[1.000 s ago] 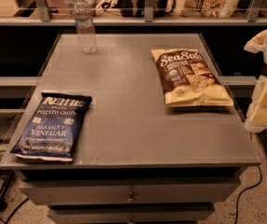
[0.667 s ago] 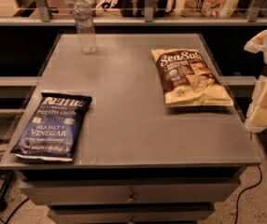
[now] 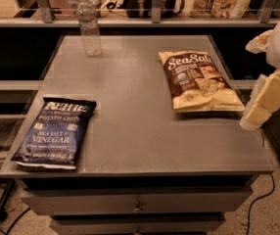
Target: Pick water bottle
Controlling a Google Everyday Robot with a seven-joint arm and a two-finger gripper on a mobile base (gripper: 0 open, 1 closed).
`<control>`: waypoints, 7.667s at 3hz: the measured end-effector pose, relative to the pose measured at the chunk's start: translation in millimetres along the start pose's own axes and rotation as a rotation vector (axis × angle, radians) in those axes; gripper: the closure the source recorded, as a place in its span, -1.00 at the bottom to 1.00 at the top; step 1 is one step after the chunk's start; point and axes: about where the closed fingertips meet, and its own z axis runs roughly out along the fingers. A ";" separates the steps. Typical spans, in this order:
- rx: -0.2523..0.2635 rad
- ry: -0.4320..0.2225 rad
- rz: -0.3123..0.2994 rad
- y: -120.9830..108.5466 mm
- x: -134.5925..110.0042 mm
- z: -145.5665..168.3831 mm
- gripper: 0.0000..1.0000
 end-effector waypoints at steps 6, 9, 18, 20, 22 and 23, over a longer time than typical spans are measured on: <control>0.076 -0.518 0.012 -94.2 -121.1 42.4 -1.00; 0.007 -0.611 -0.061 -170.0 -237.7 103.3 -1.00; -0.014 -0.913 0.296 -220.3 -410.6 245.7 -1.00; 0.028 -0.933 0.368 -231.5 -411.7 246.1 -0.20; 0.124 -0.970 0.361 -236.2 -389.0 195.5 0.74; 0.182 -1.014 0.313 -233.4 -365.6 137.9 1.00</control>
Offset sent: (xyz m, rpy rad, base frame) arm 0.0324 0.0300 -0.0037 0.1444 -0.0264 0.0386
